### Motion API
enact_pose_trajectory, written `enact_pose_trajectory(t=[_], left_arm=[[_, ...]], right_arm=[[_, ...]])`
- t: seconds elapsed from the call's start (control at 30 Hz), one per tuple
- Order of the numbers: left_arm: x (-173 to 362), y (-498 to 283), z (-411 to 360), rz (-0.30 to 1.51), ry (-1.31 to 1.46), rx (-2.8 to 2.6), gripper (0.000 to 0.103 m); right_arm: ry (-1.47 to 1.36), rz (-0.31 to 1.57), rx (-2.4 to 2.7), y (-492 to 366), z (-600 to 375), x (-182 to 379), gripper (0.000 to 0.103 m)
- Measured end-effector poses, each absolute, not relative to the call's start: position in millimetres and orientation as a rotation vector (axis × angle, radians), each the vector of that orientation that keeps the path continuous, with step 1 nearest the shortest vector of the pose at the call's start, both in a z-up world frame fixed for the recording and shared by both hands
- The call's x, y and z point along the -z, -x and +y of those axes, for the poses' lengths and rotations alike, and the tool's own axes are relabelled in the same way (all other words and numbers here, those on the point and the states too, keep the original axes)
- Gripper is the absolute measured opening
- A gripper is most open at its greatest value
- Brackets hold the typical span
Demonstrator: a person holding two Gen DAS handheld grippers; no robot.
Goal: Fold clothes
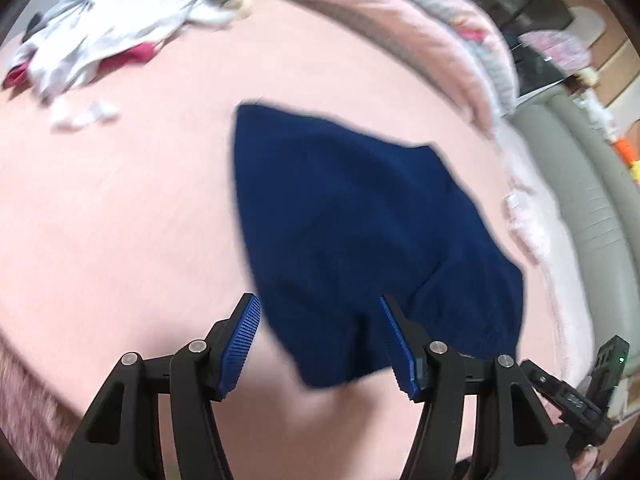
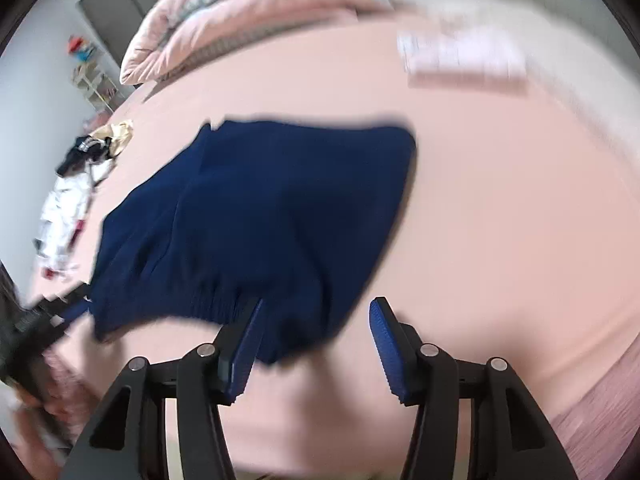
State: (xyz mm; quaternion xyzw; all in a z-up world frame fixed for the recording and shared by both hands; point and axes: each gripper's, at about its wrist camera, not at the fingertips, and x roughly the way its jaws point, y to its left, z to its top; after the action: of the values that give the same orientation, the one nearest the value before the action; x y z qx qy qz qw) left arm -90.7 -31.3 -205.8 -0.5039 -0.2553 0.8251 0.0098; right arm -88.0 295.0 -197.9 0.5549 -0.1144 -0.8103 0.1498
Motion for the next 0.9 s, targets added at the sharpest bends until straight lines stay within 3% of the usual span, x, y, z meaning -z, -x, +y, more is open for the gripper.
enact_pose_trajectory(t=[0.1, 0.23, 0.3, 0.33, 0.4, 0.47, 0.6, 0.77, 0.9], left_arm=[[211, 88, -27, -0.838, 1.604, -2.492, 0.057], [216, 92, -22, -0.862, 1.564, -2.445, 0.056], [223, 94, -27, -0.937, 1.553, -2.419, 0.04], [225, 93, -30, -0.978, 1.544, -2.398, 0.039], [226, 88, -40, -1.068, 1.511, -2.354, 0.018], [226, 86, -42, -1.072, 1.502, -2.337, 0.018], [221, 94, -33, -1.019, 1.486, -2.334, 0.018], [228, 91, -35, -1.071, 1.537, -2.297, 0.024], [231, 93, -37, -1.116, 1.537, -2.284, 0.032]], right_arm=[[-1.651, -0.425, 2.208, 84, 288, 213, 0.054], [-1.608, -0.411, 2.192, 90, 273, 215, 0.051], [-1.64, -0.456, 2.199, 100, 272, 224, 0.034], [-1.647, -0.535, 2.2, 104, 279, 227, 0.033], [-1.631, -0.716, 2.173, 106, 293, 229, 0.028], [-1.632, -0.675, 2.174, 105, 293, 229, 0.017], [-1.597, -0.544, 2.202, 102, 282, 220, 0.011], [-1.626, -0.536, 2.21, 101, 286, 222, 0.018], [-1.612, -0.59, 2.219, 106, 293, 224, 0.033]])
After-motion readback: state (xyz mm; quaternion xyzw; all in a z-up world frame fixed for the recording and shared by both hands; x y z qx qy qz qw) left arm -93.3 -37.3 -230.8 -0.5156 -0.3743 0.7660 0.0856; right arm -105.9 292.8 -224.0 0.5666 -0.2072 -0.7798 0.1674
